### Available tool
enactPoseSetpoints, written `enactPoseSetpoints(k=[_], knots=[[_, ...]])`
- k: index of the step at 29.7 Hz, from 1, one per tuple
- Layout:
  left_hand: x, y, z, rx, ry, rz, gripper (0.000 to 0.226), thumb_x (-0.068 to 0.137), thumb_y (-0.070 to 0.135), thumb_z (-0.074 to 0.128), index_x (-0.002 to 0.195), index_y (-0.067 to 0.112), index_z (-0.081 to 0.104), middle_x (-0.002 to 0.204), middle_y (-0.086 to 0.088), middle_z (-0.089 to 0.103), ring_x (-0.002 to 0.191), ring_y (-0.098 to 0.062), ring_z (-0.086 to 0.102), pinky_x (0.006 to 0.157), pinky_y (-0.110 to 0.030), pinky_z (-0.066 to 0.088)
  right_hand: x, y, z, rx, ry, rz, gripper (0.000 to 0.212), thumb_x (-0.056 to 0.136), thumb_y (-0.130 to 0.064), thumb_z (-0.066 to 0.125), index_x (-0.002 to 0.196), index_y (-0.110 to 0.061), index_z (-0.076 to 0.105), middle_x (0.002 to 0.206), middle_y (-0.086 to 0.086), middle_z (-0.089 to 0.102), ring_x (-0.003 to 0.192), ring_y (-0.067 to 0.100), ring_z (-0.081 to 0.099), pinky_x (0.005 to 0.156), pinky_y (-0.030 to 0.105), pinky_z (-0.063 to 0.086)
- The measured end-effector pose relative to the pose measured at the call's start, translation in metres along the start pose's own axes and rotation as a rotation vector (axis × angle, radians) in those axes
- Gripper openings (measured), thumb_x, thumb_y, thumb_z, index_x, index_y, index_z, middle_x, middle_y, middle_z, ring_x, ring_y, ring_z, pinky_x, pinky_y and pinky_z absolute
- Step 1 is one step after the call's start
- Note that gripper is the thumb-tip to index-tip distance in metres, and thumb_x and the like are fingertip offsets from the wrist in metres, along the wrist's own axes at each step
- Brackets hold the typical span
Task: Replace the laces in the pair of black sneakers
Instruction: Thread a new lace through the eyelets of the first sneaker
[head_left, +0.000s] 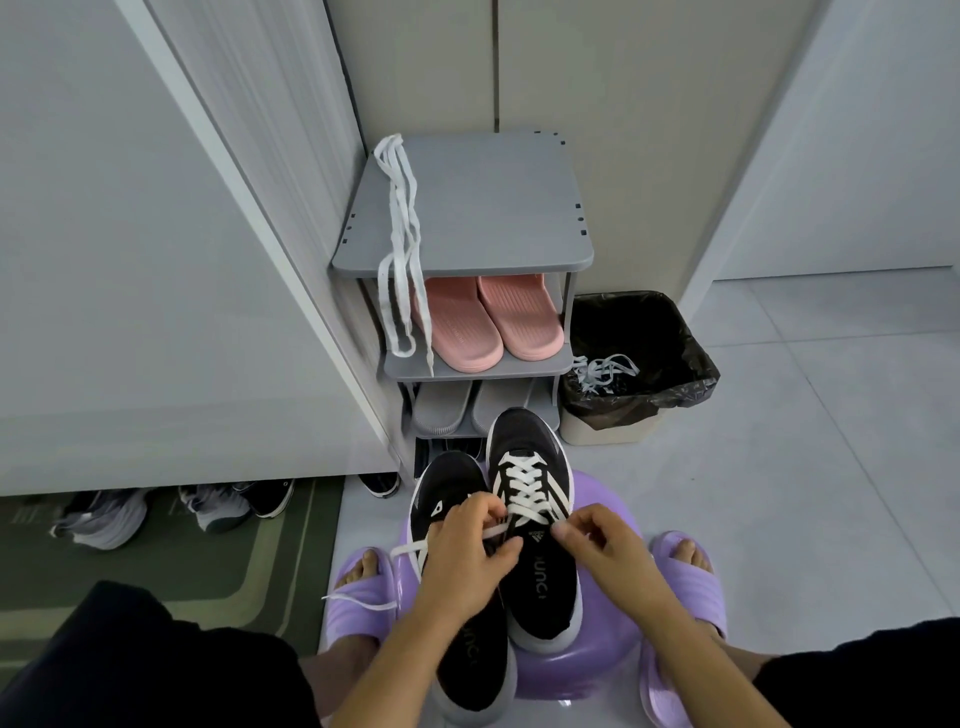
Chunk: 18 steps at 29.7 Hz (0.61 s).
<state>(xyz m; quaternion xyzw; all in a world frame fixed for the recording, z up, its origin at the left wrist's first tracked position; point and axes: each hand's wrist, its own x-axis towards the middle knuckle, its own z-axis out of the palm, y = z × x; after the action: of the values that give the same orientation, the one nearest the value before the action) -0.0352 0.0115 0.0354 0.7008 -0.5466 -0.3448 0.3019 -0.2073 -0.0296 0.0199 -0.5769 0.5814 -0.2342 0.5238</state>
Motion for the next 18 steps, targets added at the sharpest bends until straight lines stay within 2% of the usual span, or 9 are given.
enactPoseSetpoints(k=[2, 3, 7, 10, 12, 13, 14, 16, 18], knots=[[0.006, 0.002, -0.013, -0.206, -0.124, -0.086, 0.013, 0.087, 0.016, 0.062, 0.094, 0.023, 0.053, 0.075, 0.010, 0.051, 0.071, -0.004, 0.048, 0.072, -0.011, 0.039, 0.004, 0.001, -0.005, -0.016, -0.044, 0.065, 0.047, 0.090, -0.039, 0.052, 0.082, 0.006, 0.057, 0.071, 0.005, 0.053, 0.066, 0.012, 0.045, 0.062, 0.017, 0.036], [0.008, 0.001, -0.016, -0.270, -0.129, -0.114, 0.014, 0.090, 0.011, 0.057, 0.095, 0.023, 0.053, 0.072, 0.006, 0.051, 0.068, -0.005, 0.047, 0.067, -0.009, 0.038, 0.006, 0.000, -0.006, -0.032, -0.039, 0.077, 0.047, 0.092, -0.037, 0.050, 0.081, 0.009, 0.056, 0.070, 0.006, 0.051, 0.064, 0.014, 0.042, 0.059, 0.018, 0.034], [0.008, -0.004, -0.021, -0.339, -0.063, -0.190, 0.014, 0.091, 0.006, 0.052, 0.094, 0.020, 0.053, 0.066, 0.004, 0.049, 0.066, -0.008, 0.046, 0.061, -0.010, 0.039, 0.008, 0.001, -0.014, -0.039, 0.028, 0.071, 0.031, 0.092, -0.023, 0.055, 0.069, -0.003, 0.050, 0.059, 0.000, 0.040, 0.053, 0.007, 0.032, 0.052, 0.014, 0.032], [0.007, -0.002, -0.015, -0.328, -0.073, -0.187, 0.016, 0.087, 0.019, 0.062, 0.098, 0.025, 0.052, 0.075, 0.003, 0.054, 0.076, -0.009, 0.053, 0.074, -0.017, 0.042, 0.006, 0.002, -0.009, -0.029, -0.019, 0.069, 0.027, 0.090, -0.029, 0.058, 0.073, -0.010, 0.049, 0.070, 0.002, 0.048, 0.064, 0.011, 0.041, 0.067, 0.020, 0.037], [0.004, 0.001, -0.007, -0.207, -0.081, -0.117, 0.047, 0.072, 0.048, 0.066, 0.112, 0.031, 0.049, 0.092, 0.009, 0.054, 0.093, -0.008, 0.054, 0.088, -0.024, 0.042, 0.004, 0.002, 0.001, -0.042, -0.004, 0.008, 0.022, 0.082, -0.031, 0.068, 0.088, -0.016, 0.053, 0.089, -0.004, 0.051, 0.081, 0.008, 0.049, 0.077, 0.018, 0.040], [0.001, 0.001, -0.002, -0.063, -0.078, -0.069, 0.063, 0.065, 0.058, 0.061, 0.121, 0.032, 0.045, 0.101, 0.013, 0.050, 0.101, -0.006, 0.050, 0.093, -0.026, 0.037, 0.003, 0.002, 0.007, -0.106, 0.003, -0.033, 0.030, 0.078, -0.029, 0.073, 0.098, -0.019, 0.053, 0.099, -0.008, 0.049, 0.092, 0.008, 0.050, 0.084, 0.021, 0.040], [-0.002, 0.001, 0.003, 0.081, -0.044, -0.027, 0.069, 0.064, 0.058, 0.056, 0.127, 0.032, 0.042, 0.107, 0.016, 0.046, 0.107, -0.006, 0.046, 0.098, -0.027, 0.031, 0.003, 0.002, 0.012, -0.180, 0.026, -0.072, 0.040, 0.076, -0.027, 0.075, 0.108, -0.020, 0.053, 0.105, -0.010, 0.045, 0.100, 0.010, 0.050, 0.090, 0.026, 0.041], [-0.007, -0.001, 0.010, 0.221, 0.087, 0.035, 0.059, 0.070, 0.040, 0.056, 0.127, 0.032, 0.042, 0.109, 0.015, 0.047, 0.109, -0.009, 0.046, 0.102, -0.032, 0.029, 0.001, 0.002, 0.017, -0.252, 0.132, -0.140, 0.041, 0.074, -0.019, 0.075, 0.110, -0.019, 0.055, 0.105, -0.012, 0.044, 0.103, 0.016, 0.053, 0.092, 0.037, 0.043], [-0.009, -0.005, 0.013, 0.195, 0.189, 0.049, 0.050, 0.070, 0.025, 0.061, 0.115, 0.037, 0.040, 0.101, 0.015, 0.050, 0.099, -0.010, 0.050, 0.096, -0.032, 0.031, -0.002, 0.001, 0.017, -0.248, 0.214, -0.182, 0.034, 0.072, -0.010, 0.073, 0.100, -0.020, 0.057, 0.098, -0.016, 0.046, 0.097, 0.017, 0.055, 0.086, 0.033, 0.045]])
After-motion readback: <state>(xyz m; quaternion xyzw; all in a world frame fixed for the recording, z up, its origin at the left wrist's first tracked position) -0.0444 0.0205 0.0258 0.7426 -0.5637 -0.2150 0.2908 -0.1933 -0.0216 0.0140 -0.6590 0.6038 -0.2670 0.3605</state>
